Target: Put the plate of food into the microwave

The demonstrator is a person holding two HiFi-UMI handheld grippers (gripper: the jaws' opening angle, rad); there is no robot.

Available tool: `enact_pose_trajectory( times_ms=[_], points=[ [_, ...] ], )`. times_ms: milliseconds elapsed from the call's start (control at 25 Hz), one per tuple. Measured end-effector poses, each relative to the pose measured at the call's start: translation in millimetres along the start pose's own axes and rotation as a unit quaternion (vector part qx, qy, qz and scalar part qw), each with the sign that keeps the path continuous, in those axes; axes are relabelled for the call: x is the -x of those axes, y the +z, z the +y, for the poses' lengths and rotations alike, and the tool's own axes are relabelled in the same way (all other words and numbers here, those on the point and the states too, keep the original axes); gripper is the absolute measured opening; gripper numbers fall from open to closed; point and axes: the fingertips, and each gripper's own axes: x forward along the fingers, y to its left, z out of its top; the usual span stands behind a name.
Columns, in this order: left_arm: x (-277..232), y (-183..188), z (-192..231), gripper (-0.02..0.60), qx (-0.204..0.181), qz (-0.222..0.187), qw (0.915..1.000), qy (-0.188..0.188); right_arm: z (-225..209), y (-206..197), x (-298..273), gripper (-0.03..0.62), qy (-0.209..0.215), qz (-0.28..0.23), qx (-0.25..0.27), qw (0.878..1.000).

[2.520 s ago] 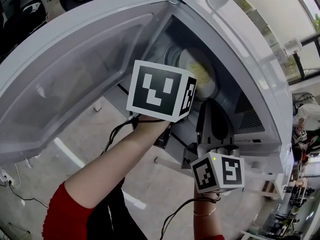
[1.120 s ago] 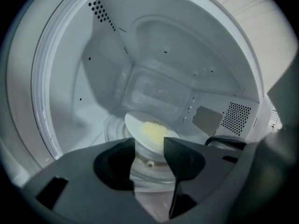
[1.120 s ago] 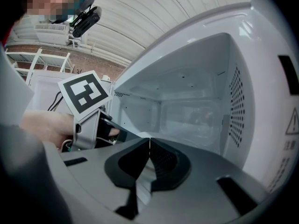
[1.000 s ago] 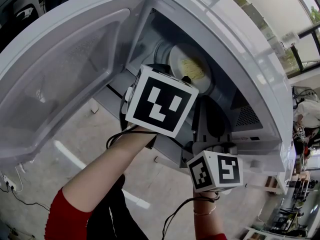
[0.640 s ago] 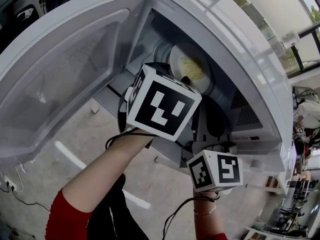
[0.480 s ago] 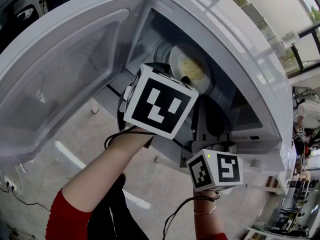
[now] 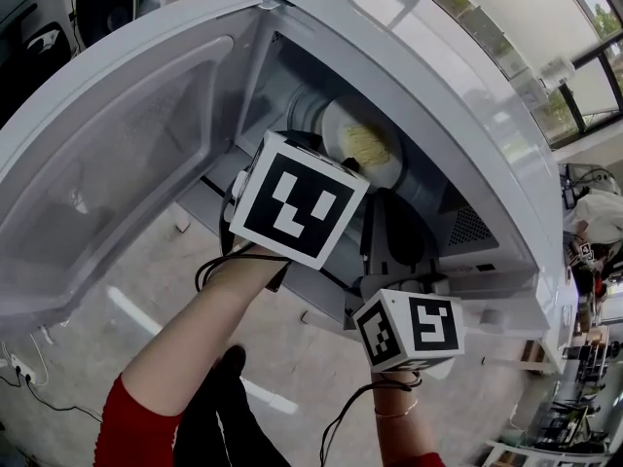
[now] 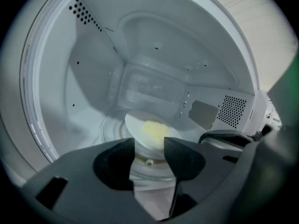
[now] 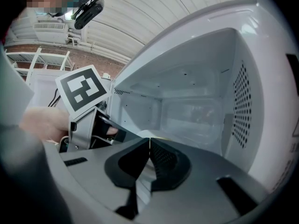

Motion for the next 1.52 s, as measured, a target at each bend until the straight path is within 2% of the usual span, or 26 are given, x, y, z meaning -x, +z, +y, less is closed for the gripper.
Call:
enact_pose_trajectory(
  times_ms=[120,280,480,640,720,840,880,1040,1160,1320,1520],
  points=[
    [-1.8,0.0,-0.5,0.192,0.001,0.004,1.0000,0.003,-1.5,0.1,0.0,0.015,-0.002,0.002,-0.002,1.000],
    [-1.1,9.9,8.8,0.205,-0.036,-0.013,0.9987,0.035,-1.1,1.4,-1.5,0.015,-0.002,0.003,-0.002,1.000],
    [-4.0,4.4,10.3,0.204,-0.025,-0.017,0.9991,0.030,-1.2,-3.3,-1.0,0.015,-0.001,0.001,-0.002,1.000],
    [11.7,15.3,16.5,0.201,-0.019,-0.062,0.9976,0.027,3.8,-0.7,-4.5,0.015,0.003,0.000,-0.001,1.000],
    [26.1,20.6,16.1,0.168,-0.016,-0.098,0.9951,0.005,10.0,3.4,-2.9,0.015,0.009,-0.009,-0.008,1.000],
    [53.1,23.4,21.5,0.029,0.015,-0.148,0.9887,-0.017,27.9,13.0,4.7,0.015,0.022,-0.023,-0.024,0.999],
    [60.8,21.7,23.2,0.009,0.022,-0.158,0.9869,-0.022,35.2,15.8,7.4,0.015,0.028,-0.026,-0.027,0.999],
    [85.4,6.3,16.3,0.009,0.035,-0.176,0.9823,-0.052,56.7,21.1,22.4,0.015,0.041,-0.028,-0.042,0.998],
    [110.9,0.4,4.4,0.009,0.021,-0.193,0.9795,-0.053,64.2,27.8,42.8,0.015,0.041,-0.035,-0.067,0.996],
    [155.2,3.1,-2.7,0.008,-0.021,-0.206,0.9774,-0.041,81.3,46.7,75.9,0.015,0.045,-0.051,-0.094,0.993],
    [200.0,1.5,-36.5,0.008,-0.046,-0.189,0.9781,-0.075,68.0,54.1,140.6,0.015,0.009,-0.043,-0.118,0.992]
  ],
)
